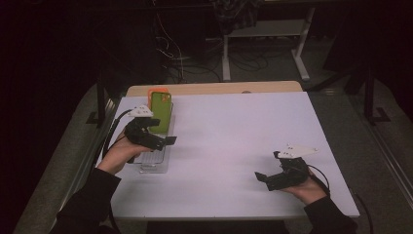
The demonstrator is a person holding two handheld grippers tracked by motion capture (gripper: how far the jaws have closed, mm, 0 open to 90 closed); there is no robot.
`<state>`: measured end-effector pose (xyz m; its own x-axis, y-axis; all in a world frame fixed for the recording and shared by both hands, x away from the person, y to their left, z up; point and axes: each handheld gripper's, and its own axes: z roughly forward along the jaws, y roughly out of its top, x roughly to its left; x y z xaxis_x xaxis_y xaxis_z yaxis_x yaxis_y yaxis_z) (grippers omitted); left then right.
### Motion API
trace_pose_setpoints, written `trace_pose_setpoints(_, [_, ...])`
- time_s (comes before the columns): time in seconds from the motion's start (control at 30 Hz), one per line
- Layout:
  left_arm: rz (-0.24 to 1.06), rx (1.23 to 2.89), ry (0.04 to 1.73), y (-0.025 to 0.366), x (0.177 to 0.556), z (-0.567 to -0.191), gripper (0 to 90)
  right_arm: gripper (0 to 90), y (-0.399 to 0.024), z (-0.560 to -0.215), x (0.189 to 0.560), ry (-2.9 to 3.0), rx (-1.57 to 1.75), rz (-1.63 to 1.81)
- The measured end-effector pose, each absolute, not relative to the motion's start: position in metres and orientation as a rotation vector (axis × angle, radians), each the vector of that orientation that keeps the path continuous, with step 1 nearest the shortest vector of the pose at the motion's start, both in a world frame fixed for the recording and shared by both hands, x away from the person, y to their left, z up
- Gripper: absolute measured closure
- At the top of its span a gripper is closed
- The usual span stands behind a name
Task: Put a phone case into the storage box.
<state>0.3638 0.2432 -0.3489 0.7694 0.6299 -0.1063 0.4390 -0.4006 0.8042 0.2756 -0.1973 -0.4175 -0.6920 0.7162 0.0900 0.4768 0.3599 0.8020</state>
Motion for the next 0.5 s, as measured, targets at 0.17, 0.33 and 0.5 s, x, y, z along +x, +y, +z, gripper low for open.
trace_pose_setpoints(0.17, [0.254, 2.068, 0.768, 0.246, 0.35, -0.355, 0.0, 0.0, -0.197, -0.417, 0.275, 2.352, 1.063, 1.244])
trace_pose_setpoints(0.33, [0.262, 2.079, 0.751, 0.25, 0.339, -0.364, 0.0, 0.0, -0.196, -0.417, 0.275, 2.364, 1.067, 1.237])
trace_pose_setpoints(0.5, [0.265, 2.085, 0.729, 0.253, 0.33, -0.37, 0.0, 0.0, -0.195, -0.416, 0.275, 2.368, 1.056, 1.233])
